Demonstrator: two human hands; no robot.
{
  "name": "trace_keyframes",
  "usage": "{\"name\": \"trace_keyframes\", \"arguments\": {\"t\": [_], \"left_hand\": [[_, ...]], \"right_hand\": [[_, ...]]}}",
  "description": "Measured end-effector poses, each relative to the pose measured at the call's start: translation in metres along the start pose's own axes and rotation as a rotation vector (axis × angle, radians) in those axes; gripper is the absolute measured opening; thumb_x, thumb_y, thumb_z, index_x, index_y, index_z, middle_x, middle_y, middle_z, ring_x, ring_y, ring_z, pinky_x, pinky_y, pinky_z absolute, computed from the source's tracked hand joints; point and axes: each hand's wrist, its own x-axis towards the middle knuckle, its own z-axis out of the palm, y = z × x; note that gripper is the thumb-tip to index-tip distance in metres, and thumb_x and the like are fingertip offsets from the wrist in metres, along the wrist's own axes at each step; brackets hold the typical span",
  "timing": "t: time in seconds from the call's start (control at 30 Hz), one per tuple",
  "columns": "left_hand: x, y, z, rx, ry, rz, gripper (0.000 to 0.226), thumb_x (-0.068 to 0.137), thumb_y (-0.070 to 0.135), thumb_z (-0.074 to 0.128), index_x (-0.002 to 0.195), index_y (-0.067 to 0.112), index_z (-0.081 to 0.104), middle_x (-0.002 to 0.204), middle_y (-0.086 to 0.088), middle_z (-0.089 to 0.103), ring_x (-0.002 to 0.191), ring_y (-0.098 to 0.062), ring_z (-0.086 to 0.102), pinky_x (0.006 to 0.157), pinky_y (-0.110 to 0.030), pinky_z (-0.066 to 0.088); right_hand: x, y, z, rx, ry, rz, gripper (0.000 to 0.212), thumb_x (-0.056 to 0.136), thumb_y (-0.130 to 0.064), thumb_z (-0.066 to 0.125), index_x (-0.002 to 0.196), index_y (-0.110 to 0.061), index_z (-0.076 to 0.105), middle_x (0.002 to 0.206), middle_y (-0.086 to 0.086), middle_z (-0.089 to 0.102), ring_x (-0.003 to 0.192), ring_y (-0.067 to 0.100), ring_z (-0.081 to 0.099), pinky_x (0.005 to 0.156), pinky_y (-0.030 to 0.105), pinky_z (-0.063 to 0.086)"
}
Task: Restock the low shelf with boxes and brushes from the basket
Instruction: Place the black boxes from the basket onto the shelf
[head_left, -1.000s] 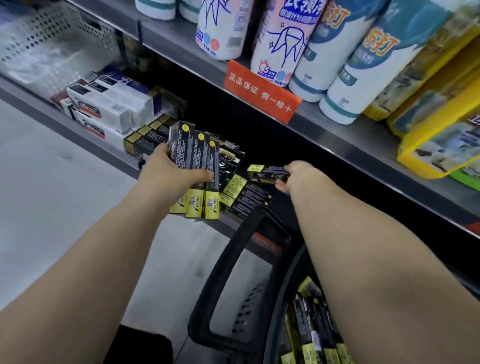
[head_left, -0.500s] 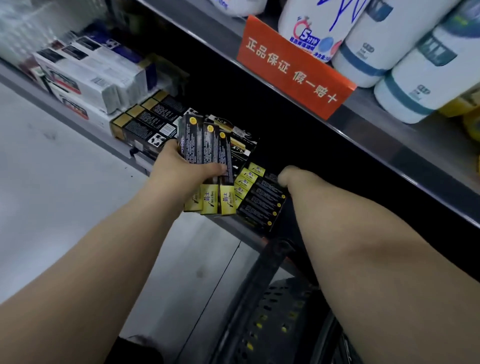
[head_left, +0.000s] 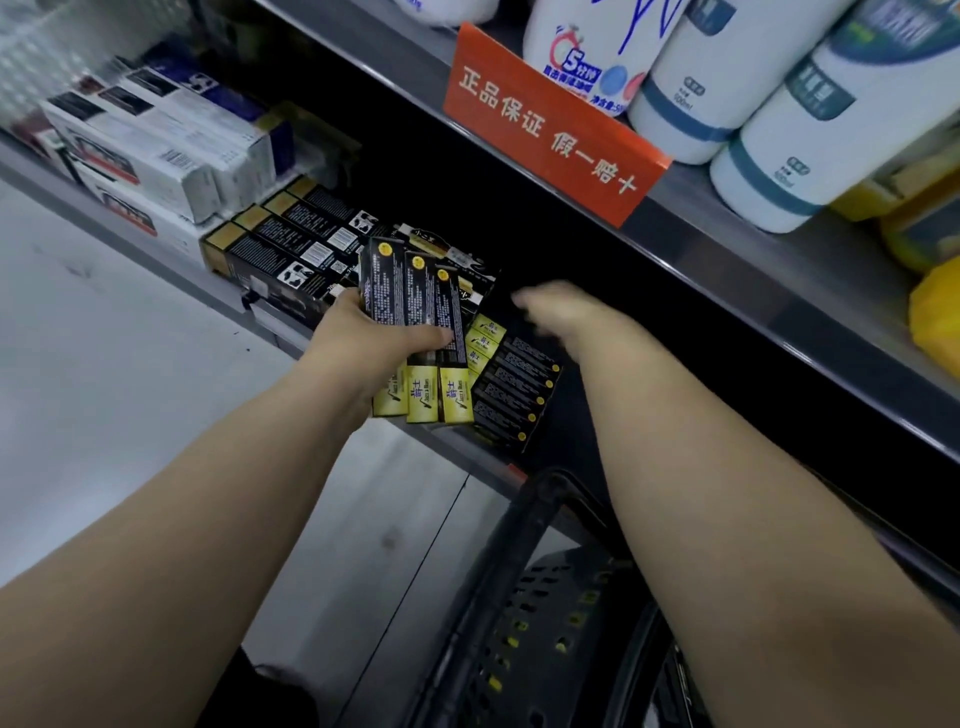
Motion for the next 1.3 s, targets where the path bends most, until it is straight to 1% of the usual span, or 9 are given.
{"name": "trace_keyframes", "arguments": {"t": [0.1, 0.23, 0.5, 0.67, 0.77, 1.0, 1.13, 1.2, 1.3], "left_hand": [[-0.002, 0.000, 0.008, 0.001, -0.030, 0.013, 0.061, 0.064, 0.004, 0.082, 0.116, 0.012, 0.051, 0.092, 0.003, 0.066, 0.075, -0.007, 0.064, 0.048, -0.016, 0.047], [-0.006, -0.002, 0.016, -0.018, -0.066, -0.023, 0.056, 0.066, 0.005, 0.082, 0.113, 0.014, 0.053, 0.091, 0.002, 0.066, 0.076, -0.010, 0.064, 0.048, -0.019, 0.048], [-0.005, -0.005, 0.015, -0.051, 0.000, 0.025, 0.054, 0.067, 0.009, 0.082, 0.110, 0.016, 0.049, 0.089, 0.004, 0.062, 0.080, -0.014, 0.061, 0.068, -0.032, 0.048], [-0.003, -0.008, 0.018, -0.051, -0.027, 0.014, 0.058, 0.068, 0.009, 0.081, 0.114, 0.015, 0.048, 0.094, 0.003, 0.062, 0.083, -0.016, 0.062, 0.069, -0.032, 0.052], [-0.001, -0.009, 0.020, -0.055, -0.039, 0.020, 0.055, 0.069, 0.007, 0.080, 0.113, 0.015, 0.048, 0.087, 0.005, 0.063, 0.062, -0.005, 0.062, 0.047, -0.020, 0.049], [0.005, -0.010, 0.019, -0.065, -0.037, -0.003, 0.065, 0.067, 0.007, 0.081, 0.123, 0.011, 0.048, 0.094, 0.002, 0.064, 0.064, -0.005, 0.066, 0.047, -0.021, 0.050], [0.010, -0.012, 0.021, -0.061, -0.018, -0.036, 0.065, 0.066, 0.014, 0.083, 0.123, 0.012, 0.050, 0.104, -0.001, 0.066, 0.093, -0.019, 0.064, 0.077, -0.036, 0.054], [0.011, -0.011, 0.022, -0.050, -0.015, -0.040, 0.064, 0.066, 0.017, 0.083, 0.122, 0.012, 0.052, 0.107, -0.003, 0.067, 0.097, -0.021, 0.064, 0.083, -0.040, 0.054], [0.009, -0.010, 0.024, -0.057, -0.029, -0.028, 0.062, 0.066, 0.016, 0.084, 0.120, 0.011, 0.053, 0.105, -0.003, 0.067, 0.091, -0.018, 0.065, 0.065, -0.031, 0.055]], "right_hand": [[-0.010, -0.005, 0.006, 0.456, -0.354, -0.115, 0.038, 0.093, -0.048, 0.048, 0.118, -0.020, 0.055, 0.114, 0.007, 0.064, 0.104, 0.024, 0.062, 0.096, 0.040, 0.045], [-0.010, 0.007, 0.011, 0.567, -0.410, -0.204, 0.017, 0.093, -0.029, 0.056, 0.110, -0.027, 0.059, 0.105, 0.004, 0.063, 0.094, 0.022, 0.063, 0.086, 0.036, 0.053], [0.031, 0.072, -0.033, 1.029, 0.394, 0.183, 0.033, 0.099, -0.027, 0.046, 0.126, -0.008, 0.051, 0.124, 0.010, 0.055, 0.107, 0.022, 0.059, 0.079, 0.029, 0.052], [0.051, 0.079, -0.017, 0.609, 0.335, 0.197, 0.035, 0.101, -0.017, 0.038, 0.131, -0.001, 0.047, 0.106, 0.013, 0.057, 0.081, 0.019, 0.052, 0.092, 0.034, 0.050], [0.063, 0.070, -0.002, 0.251, 0.246, 0.063, 0.038, 0.100, -0.011, 0.036, 0.136, 0.001, 0.042, 0.137, 0.021, 0.046, 0.105, 0.024, 0.051, 0.101, 0.037, 0.044], [0.082, 0.072, 0.014, -0.431, 0.096, 0.027, 0.044, 0.098, -0.006, 0.041, 0.142, -0.006, 0.035, 0.143, 0.015, 0.042, 0.130, 0.030, 0.042, 0.107, 0.035, 0.037], [0.078, 0.065, 0.015, -0.720, 0.035, 0.108, 0.058, 0.096, -0.011, 0.045, 0.148, -0.008, 0.018, 0.148, 0.015, 0.031, 0.133, 0.030, 0.035, 0.110, 0.036, 0.034], [0.066, 0.048, 0.011, -0.650, 0.063, 0.093, 0.059, 0.097, -0.022, 0.046, 0.148, -0.008, 0.018, 0.149, 0.018, 0.027, 0.135, 0.034, 0.031, 0.110, 0.042, 0.032], [0.035, 0.012, 0.010, 0.084, -0.081, -0.070, 0.061, 0.096, -0.050, 0.040, 0.142, -0.012, 0.036, 0.142, 0.015, 0.044, 0.129, 0.031, 0.043, 0.109, 0.046, 0.034]]}}
